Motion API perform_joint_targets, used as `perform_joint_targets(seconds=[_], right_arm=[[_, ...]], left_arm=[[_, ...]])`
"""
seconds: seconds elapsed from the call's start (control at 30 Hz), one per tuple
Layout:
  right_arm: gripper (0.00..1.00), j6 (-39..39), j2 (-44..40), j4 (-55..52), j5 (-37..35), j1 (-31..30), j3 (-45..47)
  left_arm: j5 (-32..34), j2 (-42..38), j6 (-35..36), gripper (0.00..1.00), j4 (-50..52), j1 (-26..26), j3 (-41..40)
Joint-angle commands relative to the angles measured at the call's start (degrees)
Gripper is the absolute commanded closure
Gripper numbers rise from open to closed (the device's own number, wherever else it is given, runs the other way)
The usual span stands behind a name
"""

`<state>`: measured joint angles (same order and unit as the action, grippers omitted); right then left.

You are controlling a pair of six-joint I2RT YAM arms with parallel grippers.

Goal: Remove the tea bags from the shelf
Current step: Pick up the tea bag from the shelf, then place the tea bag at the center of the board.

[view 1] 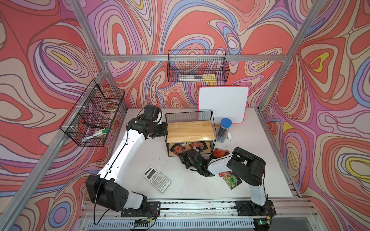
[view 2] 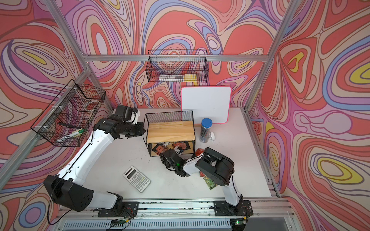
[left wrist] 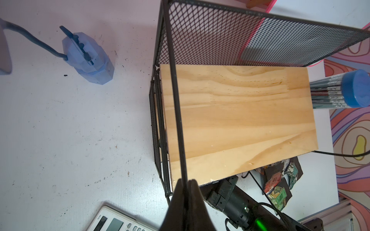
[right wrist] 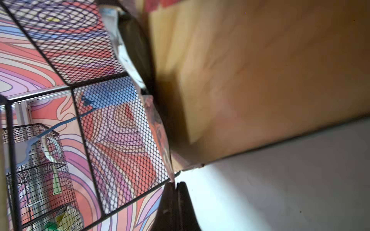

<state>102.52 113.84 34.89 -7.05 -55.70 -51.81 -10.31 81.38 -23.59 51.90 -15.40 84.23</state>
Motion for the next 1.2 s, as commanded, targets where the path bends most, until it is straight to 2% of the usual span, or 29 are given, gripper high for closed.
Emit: perform_joint_targets(seconds=[0.0,0.33,0.63,0.8,1.0,1.17], right_arm=[[1.00,1.7,-3.6,-1.9,0.1,-0.4,0.0],[1.00,0.0,-9.0,-5.2,0.3,-0.4,0.6],[1.00,-2.3,-15.0,-9.7,3.3,-0.4,0.2],[1.00,-3.8,-19.9,-13.0,7.9,-0.4,1.8],[1.00,-4.8,-25.0,-20.7,18.2,-0.2,3.5],[1.00,-3.7,-30.4,-25.4,21.0,-0.2,8.9]], left_arm=[[0.8,-1.6,0.0,1.00,0.6,0.0,-0.5],[1.1,-1.8,0.0,1.00,0.5,0.0,-1.0],[0.9,-1.8,0.0,1.00,0.3,0.0,-0.9],[0.8,-1.7,0.2,1.00,0.3,0.0,-0.9],[0.6,-1.6,0.3,1.00,0.3,0.0,-1.2],[0.1,-1.7,0.3,1.00,0.0,0.1,-1.4]])
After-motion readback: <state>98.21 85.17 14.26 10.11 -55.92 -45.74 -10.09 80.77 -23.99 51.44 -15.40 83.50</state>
